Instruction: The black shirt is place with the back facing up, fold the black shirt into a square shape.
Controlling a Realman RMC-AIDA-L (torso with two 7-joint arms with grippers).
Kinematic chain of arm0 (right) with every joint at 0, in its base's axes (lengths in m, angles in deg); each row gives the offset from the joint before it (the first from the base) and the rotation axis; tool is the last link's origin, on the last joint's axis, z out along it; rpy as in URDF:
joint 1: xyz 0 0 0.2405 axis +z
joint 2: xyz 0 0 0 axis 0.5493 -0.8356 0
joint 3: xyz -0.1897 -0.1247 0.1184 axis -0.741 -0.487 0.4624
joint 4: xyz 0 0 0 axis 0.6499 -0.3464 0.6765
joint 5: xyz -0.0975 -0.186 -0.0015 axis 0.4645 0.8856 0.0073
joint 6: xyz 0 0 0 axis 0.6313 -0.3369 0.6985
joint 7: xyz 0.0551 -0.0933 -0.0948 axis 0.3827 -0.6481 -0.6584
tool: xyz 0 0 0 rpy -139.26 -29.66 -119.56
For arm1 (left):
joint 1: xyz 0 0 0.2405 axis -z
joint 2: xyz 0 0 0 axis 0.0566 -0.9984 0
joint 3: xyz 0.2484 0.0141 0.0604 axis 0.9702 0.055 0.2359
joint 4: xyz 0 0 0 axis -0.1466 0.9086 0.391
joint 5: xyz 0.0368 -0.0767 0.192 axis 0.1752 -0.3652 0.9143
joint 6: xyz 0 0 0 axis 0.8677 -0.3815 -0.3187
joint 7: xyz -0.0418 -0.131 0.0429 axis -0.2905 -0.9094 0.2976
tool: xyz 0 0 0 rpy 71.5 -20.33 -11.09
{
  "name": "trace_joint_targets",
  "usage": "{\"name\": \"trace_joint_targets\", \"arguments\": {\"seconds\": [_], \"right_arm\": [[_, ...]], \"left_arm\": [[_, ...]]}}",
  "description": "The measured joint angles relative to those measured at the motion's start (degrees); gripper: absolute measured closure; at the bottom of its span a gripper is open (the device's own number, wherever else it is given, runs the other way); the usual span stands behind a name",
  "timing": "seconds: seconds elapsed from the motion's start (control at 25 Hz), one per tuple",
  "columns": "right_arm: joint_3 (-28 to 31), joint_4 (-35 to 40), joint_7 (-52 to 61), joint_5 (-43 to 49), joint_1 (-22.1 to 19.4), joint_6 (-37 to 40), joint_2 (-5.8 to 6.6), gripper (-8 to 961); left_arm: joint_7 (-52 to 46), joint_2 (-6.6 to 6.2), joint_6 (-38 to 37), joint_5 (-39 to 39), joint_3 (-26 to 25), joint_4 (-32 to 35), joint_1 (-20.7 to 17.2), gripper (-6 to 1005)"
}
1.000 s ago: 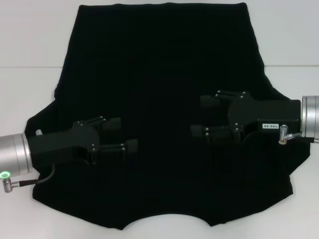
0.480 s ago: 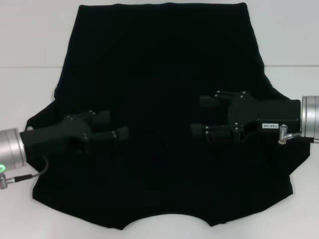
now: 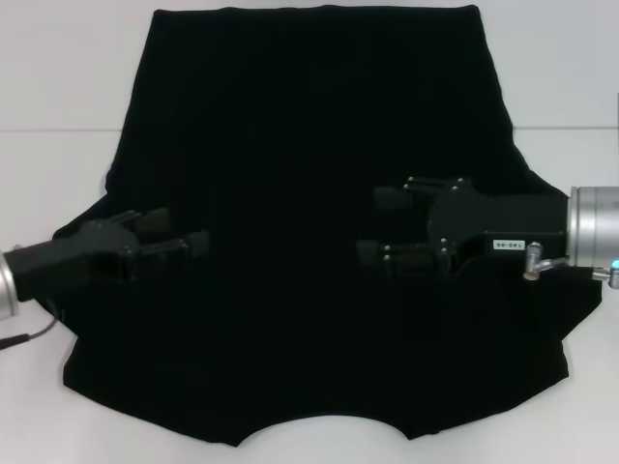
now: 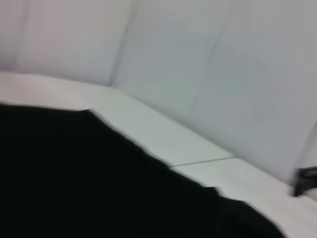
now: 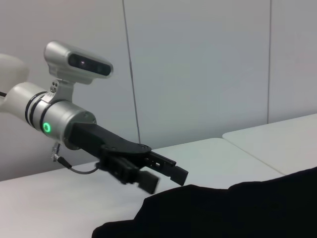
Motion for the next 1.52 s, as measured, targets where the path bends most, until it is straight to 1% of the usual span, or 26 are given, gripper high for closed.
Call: {"name": "trace_joint_targets", "arguments": {"seconds": [0.08,0.24,0.44,0.52,0.8,1.08,1.24,1.32,1.52], "right_arm": [[-0.1,0.0,0.0,0.0,0.2,-0.6,-0.45,103],[-0.1,-0.1,0.0,0.0,0.9,-1.0,-1.01,103],[-0.1,-0.2,0.8,0.0,1.6,-1.5,-1.39,102],[-0.2,-0.3,1.0,0.0,1.8,-1.8,-1.47,102],[0.1,-0.9,1.0,-0.1,2.5,-2.1,-1.58,103],[-0.1,-0.9,1.0,-1.4,2.6,-2.2,-1.53,102],[-0.3,-0.8,1.0,-1.4,2.7,-1.8,-1.41,102],[-0.4,-0.8,1.0,-1.2,2.8,-1.2,-1.28,102],[-0.6,-0.8,1.0,-1.0,2.7,0.6,-1.11,102]], "left_arm": [[-4.4,0.01,3.5,1.1,-0.1,1.8,-0.5,99],[-11.6,0.05,8.3,4.8,-0.1,5.0,-0.9,99],[-19.0,0.03,8.2,9.8,-0.1,9.9,-1.0,99],[-23.4,0.03,7.9,12.3,0.0,12.6,-1.0,99],[-35.7,-0.15,6.6,19.7,0.1,18.6,-0.9,99],[-46.9,-0.47,8.5,24.6,-0.1,19.5,-0.4,99],[-48.0,-0.48,8.1,26.2,0.8,19.7,-0.2,99],[-48.2,-0.29,8.2,27.3,2.7,19.7,-0.1,99],[-48.7,-0.19,9.6,29.3,3.5,18.8,0.8,99]]}}
